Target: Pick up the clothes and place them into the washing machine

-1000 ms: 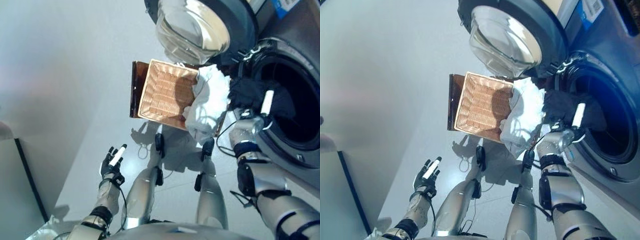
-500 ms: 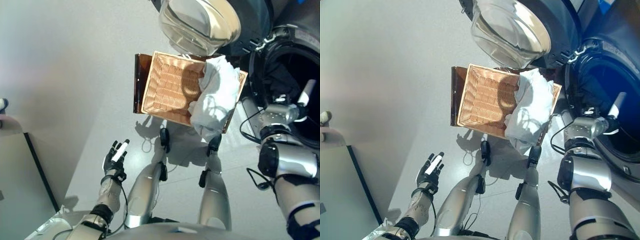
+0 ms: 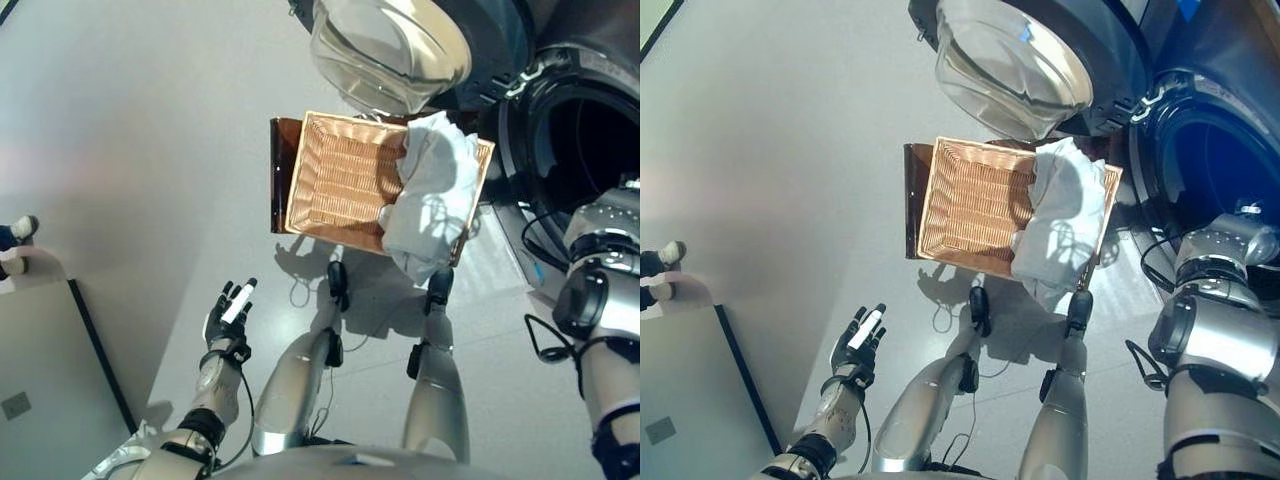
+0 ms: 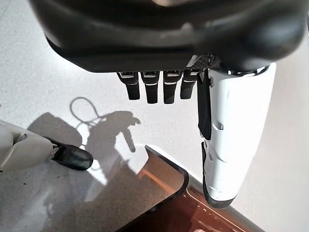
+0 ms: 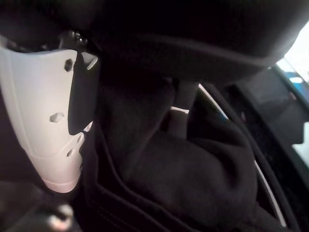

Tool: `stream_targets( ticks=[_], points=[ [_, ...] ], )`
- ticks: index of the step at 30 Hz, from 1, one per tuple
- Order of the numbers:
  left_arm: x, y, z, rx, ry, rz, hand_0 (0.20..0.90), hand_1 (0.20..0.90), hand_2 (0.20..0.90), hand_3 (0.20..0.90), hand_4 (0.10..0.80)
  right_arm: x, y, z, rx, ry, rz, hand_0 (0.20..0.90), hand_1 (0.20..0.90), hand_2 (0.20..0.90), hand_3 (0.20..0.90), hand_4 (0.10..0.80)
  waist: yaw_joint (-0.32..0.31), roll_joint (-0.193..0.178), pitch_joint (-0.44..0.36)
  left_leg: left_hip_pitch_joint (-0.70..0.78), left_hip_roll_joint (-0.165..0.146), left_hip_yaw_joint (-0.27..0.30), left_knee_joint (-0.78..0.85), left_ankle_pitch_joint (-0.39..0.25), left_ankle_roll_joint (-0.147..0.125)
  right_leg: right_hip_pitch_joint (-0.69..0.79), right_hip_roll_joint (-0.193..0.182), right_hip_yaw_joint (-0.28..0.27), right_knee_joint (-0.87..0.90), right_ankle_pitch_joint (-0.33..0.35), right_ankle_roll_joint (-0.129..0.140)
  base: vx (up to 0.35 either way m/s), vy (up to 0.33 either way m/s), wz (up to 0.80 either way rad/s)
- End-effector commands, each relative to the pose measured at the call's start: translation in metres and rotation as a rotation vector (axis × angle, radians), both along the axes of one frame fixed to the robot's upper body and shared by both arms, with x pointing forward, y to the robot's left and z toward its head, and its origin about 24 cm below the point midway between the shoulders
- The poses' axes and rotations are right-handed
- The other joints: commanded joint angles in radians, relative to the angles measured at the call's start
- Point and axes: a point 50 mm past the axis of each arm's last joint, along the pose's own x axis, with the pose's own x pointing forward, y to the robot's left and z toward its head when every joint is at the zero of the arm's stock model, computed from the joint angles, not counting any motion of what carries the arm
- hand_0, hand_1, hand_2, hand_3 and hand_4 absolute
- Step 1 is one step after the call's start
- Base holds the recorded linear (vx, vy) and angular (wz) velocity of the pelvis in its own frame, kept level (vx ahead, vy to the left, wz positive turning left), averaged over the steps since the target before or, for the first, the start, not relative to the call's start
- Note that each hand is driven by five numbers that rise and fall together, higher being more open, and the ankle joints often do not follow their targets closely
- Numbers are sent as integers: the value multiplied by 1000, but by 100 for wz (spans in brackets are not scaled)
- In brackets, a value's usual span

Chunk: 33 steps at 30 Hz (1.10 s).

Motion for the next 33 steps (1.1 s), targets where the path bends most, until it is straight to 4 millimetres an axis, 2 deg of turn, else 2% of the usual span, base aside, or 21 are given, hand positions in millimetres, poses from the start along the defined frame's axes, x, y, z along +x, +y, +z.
stream_targets(
  ticks=[1,7,15,23,28,33],
  points=[
    [-18,27,-7,53,45,91,900,900,900,900,800,-41,-42,71,-244,-82,-219,200,200,200,200,300,14,46,-87,-26,7,-34,-8,-36,-93,-20,27,-50,145,-91,43,0,0,0],
    [-23,30,-9,61,58,97,900,900,900,900,800,-52,-47,100,-259,-158,-270,200,200,200,200,300,11,45,-89,-29,7,-26,-8,-37,-92,-27,29,-40,147,-91,44,12,5,-6],
    [-19,30,-5,74,40,77,900,900,900,900,800,-38,-35,125,-319,-126,-200,200,200,200,200,300,23,39,-90,-32,9,-22,-8,-43,-93,-31,30,-35,144,-98,45,15,-7,-3],
    [-4,18,12,55,-72,24,900,900,900,900,800,-22,-13,155,-390,-177,-135,200,200,200,200,300,52,42,-49,-83,9,-26,-8,-21,-92,-81,27,-38,142,-98,41,2,-37,0],
    [3,12,20,44,-121,-3,900,900,900,900,800,-19,-8,164,-428,-161,-110,200,200,200,200,300,59,36,-25,-125,10,-32,-8,-14,-94,-121,27,-44,149,-99,38,2,-33,7],
    [13,8,35,42,-201,-38,900,900,900,900,800,-18,-10,171,-492,-73,-75,200,200,200,200,300,69,30,-11,-159,13,-38,-8,-8,-95,-157,30,-45,156,-100,37,2,-23,10]
  ],
)
